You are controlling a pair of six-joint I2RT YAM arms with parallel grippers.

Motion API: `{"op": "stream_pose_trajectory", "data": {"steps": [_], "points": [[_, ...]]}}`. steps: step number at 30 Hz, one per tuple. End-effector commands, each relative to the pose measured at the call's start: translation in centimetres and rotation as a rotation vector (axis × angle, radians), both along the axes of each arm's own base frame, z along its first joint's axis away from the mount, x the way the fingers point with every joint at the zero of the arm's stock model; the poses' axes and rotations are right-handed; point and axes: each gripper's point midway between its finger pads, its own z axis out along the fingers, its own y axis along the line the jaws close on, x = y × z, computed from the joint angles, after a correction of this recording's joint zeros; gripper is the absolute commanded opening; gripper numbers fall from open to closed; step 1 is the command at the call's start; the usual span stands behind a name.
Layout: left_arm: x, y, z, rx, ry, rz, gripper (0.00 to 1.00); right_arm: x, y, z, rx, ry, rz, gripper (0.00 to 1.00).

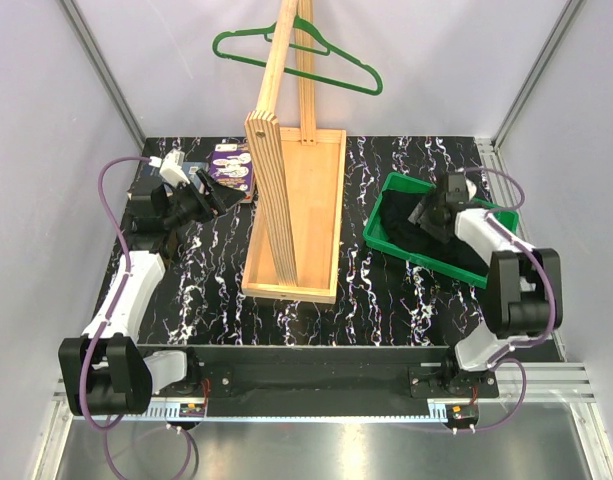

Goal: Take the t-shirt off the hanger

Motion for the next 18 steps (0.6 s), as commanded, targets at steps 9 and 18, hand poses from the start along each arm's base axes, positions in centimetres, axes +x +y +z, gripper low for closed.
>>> {"op": "stream_pose_trajectory", "data": {"steps": [9,18], "points": [[0.0,-0.5,0.9,0.028,-0.056,-0.013,0.81,-5.5,1.9,12.8,0.027,-0.163,0.128,1.0],[-3.6,-0.4,1.1,0.134,-0.027,0.121,0.87,-13.3,12.8,14.5,0.268,-0.192,0.419,1.0]]}}
